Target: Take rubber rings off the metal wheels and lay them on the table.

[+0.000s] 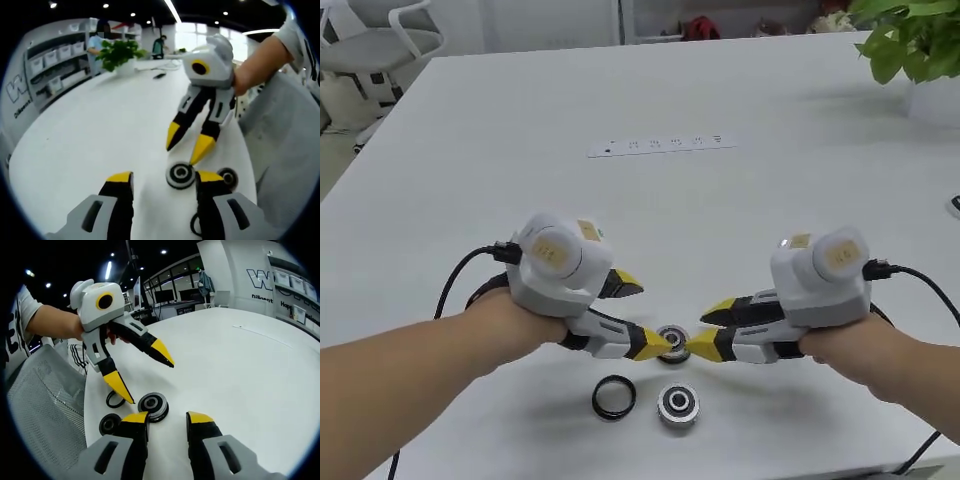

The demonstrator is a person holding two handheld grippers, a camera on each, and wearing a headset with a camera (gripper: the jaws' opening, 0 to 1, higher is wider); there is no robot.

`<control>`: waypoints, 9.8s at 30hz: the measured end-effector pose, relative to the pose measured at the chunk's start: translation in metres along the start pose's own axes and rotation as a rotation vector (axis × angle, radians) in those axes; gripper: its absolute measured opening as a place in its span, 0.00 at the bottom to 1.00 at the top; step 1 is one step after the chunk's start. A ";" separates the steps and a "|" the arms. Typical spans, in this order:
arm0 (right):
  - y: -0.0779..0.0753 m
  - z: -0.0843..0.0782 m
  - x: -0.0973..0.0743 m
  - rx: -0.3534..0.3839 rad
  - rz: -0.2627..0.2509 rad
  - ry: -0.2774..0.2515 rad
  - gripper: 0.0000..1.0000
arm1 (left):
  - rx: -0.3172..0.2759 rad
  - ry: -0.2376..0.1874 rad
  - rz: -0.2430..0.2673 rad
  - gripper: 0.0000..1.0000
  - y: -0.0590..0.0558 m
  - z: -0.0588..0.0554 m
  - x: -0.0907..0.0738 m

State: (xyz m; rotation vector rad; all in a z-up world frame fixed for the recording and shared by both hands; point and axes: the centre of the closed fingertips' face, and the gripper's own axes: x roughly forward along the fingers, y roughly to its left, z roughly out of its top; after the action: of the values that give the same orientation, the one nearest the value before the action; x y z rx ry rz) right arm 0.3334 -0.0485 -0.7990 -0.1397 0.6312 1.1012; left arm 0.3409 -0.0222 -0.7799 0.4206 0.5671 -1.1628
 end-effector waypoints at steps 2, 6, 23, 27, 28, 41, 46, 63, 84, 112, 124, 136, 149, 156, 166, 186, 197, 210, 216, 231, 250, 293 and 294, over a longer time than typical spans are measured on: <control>0.000 0.000 0.000 0.000 0.000 -0.001 0.26 | 0.002 0.002 -0.006 0.50 -0.002 0.000 0.001; 0.000 0.000 0.000 0.000 0.000 -0.003 0.26 | 0.003 0.003 -0.014 0.48 -0.004 0.000 0.004; 0.000 0.000 0.001 -0.002 0.000 -0.008 0.26 | 0.043 0.013 -0.058 0.30 -0.019 0.000 0.014; 0.001 0.000 0.001 -0.003 0.001 -0.009 0.26 | 0.061 0.025 -0.070 0.26 -0.024 -0.003 0.015; 0.001 0.000 0.001 -0.003 0.001 -0.009 0.26 | 0.067 0.030 -0.074 0.25 -0.025 -0.004 0.016; 0.003 0.001 -0.001 0.000 0.002 -0.019 0.26 | 0.038 0.012 -0.083 0.20 -0.029 -0.003 0.015; 0.005 0.001 -0.002 0.000 0.008 -0.020 0.26 | 0.012 0.005 -0.085 0.20 -0.028 -0.003 0.015; 0.017 -0.007 0.005 -0.024 0.060 0.012 0.25 | -0.007 -0.006 -0.062 0.15 -0.025 -0.005 0.014; 0.017 -0.013 0.009 -0.065 0.059 0.045 0.11 | -0.016 -0.008 -0.036 0.14 -0.024 -0.004 0.016; 0.013 -0.015 0.003 0.052 0.027 0.055 0.00 | -0.010 0.011 0.004 0.13 -0.024 -0.005 0.016; 0.010 -0.005 -0.001 0.118 0.016 0.007 0.00 | -0.004 0.018 0.020 0.13 -0.024 -0.005 0.016; 0.011 0.001 -0.002 0.137 0.009 -0.009 0.00 | 0.002 0.022 0.037 0.13 -0.025 -0.005 0.018; 0.021 0.011 0.001 0.122 0.052 -0.029 0.00 | 0.000 0.027 0.043 0.13 -0.025 -0.004 0.018; 0.021 0.012 0.000 0.122 0.058 -0.040 0.00 | -0.003 0.027 0.045 0.13 -0.025 -0.004 0.018; 0.019 0.012 -0.002 0.126 0.051 -0.045 0.00 | 0.012 0.025 0.057 0.14 -0.026 -0.003 0.018; 0.024 0.015 -0.003 0.144 0.071 -0.046 0.00 | 0.042 -0.033 0.014 0.27 -0.031 0.007 -0.012; 0.027 0.023 -0.007 0.154 0.088 -0.071 0.00 | -0.012 -0.070 0.043 0.40 -0.029 0.011 -0.034; 0.033 0.031 -0.009 0.163 0.107 -0.093 0.00 | -0.033 -0.077 0.085 0.50 -0.023 0.001 -0.063; 0.037 0.034 -0.009 0.157 0.119 -0.096 0.00 | -0.050 -0.085 0.099 0.53 -0.023 -0.004 -0.074; 0.051 0.042 -0.008 0.166 0.156 -0.107 0.00 | -0.041 -0.079 0.106 0.65 -0.033 -0.022 -0.099; 0.094 0.030 0.025 0.182 0.284 -0.002 0.00 | -0.071 -0.082 0.135 0.68 -0.040 -0.035 -0.118; 0.102 0.028 0.029 0.121 0.266 0.019 0.33 | -0.084 -0.059 0.159 0.67 -0.036 -0.046 -0.128; 0.102 0.029 0.028 0.118 0.265 0.014 0.34 | -0.084 -0.058 0.158 0.67 -0.036 -0.046 -0.128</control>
State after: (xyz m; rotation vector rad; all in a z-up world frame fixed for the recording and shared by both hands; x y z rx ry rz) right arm 0.2658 0.0324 -0.7697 0.0402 0.7401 1.3151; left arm 0.2616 0.0862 -0.7377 0.3520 0.5207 -0.9931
